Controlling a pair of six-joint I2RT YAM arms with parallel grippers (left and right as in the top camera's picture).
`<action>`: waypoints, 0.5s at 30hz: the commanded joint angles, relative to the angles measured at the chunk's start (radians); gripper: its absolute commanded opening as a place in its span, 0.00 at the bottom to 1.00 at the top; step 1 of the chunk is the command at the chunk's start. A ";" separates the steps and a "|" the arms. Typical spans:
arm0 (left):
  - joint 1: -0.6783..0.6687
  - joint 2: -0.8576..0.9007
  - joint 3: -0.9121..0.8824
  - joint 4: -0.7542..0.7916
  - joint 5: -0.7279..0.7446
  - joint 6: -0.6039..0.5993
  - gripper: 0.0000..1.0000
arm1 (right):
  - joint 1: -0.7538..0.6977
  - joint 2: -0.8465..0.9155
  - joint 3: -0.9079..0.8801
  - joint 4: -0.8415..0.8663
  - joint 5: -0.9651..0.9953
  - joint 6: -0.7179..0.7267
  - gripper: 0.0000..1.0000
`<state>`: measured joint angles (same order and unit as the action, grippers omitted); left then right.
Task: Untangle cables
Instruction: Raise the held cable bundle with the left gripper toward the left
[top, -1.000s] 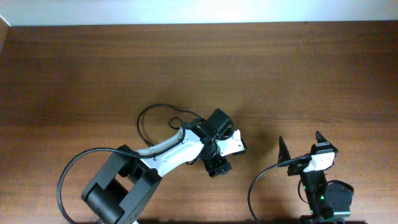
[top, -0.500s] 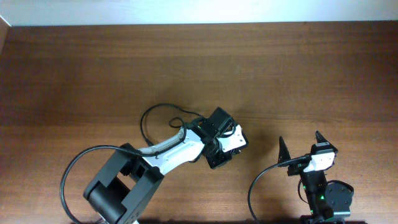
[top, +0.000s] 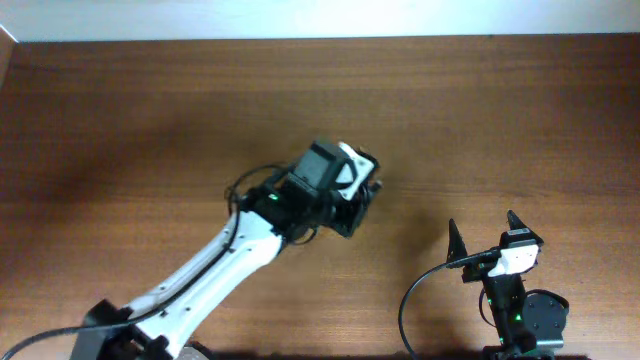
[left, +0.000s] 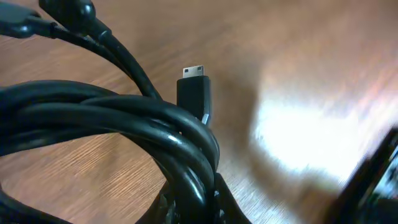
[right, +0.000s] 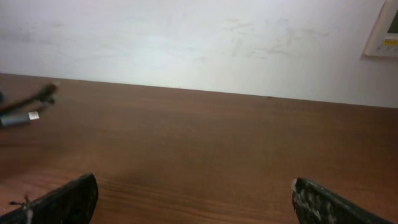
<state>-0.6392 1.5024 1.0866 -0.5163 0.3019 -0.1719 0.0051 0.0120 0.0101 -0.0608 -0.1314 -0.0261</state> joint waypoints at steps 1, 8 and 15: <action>0.118 -0.077 0.023 -0.034 0.086 -0.370 0.00 | -0.006 -0.006 -0.005 -0.006 0.005 0.005 0.99; 0.311 -0.083 0.023 -0.227 0.339 -0.494 0.00 | -0.006 -0.006 -0.005 -0.006 0.005 0.005 0.99; 0.311 -0.083 0.023 -0.385 0.377 -0.494 0.00 | -0.006 -0.006 -0.005 -0.006 0.005 0.005 0.99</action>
<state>-0.3305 1.4441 1.0924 -0.8955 0.6266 -0.6567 0.0051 0.0120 0.0101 -0.0608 -0.1314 -0.0257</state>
